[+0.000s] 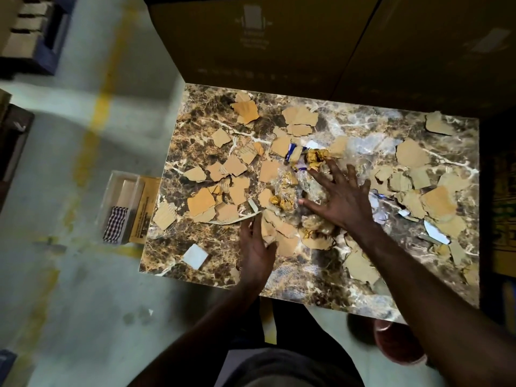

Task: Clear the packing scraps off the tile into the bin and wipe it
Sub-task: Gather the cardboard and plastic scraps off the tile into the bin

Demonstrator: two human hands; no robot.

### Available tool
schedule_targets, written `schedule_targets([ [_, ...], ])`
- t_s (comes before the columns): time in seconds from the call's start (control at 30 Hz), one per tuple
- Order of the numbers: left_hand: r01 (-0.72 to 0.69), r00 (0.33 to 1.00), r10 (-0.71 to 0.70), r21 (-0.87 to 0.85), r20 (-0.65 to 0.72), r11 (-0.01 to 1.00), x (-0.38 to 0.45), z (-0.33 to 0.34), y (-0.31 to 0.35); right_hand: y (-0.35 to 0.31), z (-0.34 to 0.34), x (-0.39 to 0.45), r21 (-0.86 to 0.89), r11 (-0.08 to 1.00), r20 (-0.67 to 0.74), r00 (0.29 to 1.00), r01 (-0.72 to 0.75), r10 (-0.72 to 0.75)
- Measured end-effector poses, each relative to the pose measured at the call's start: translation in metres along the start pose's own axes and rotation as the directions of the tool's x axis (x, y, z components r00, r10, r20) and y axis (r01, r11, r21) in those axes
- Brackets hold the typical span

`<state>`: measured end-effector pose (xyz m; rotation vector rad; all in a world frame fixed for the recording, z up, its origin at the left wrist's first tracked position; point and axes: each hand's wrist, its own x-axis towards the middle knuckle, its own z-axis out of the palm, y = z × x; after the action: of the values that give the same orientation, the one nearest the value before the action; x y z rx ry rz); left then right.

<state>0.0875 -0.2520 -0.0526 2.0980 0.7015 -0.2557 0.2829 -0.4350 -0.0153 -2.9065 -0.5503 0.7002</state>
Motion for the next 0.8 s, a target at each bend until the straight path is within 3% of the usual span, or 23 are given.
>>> schedule_targets([
  [0.23,-0.072,0.994,0.071,0.007,0.086,0.997,0.017,0.022,0.022,-0.015,0.011,-0.007,0.052,0.999,-0.050,0.999,-0.004,0.006],
  [0.47,-0.035,0.989,0.044,-0.069,0.140,0.997,0.010,0.026,0.023,-0.016,0.014,-0.009,0.059,0.998,-0.078,0.997,0.001,0.004],
  [0.57,-0.041,0.998,0.045,-0.082,0.049,0.996,0.001,0.003,0.021,-0.015,0.014,-0.008,0.051,0.999,-0.070,0.998,-0.005,0.009],
  [0.67,-0.047,0.986,0.039,-0.047,-0.163,0.998,0.002,-0.036,0.008,-0.013,0.015,-0.009,0.064,0.998,-0.069,0.998,-0.010,0.015],
  [0.8,0.122,0.921,-0.113,0.000,-0.373,0.993,0.034,-0.093,-0.037,-0.011,0.014,-0.010,0.067,0.998,-0.075,0.997,-0.004,0.009],
])
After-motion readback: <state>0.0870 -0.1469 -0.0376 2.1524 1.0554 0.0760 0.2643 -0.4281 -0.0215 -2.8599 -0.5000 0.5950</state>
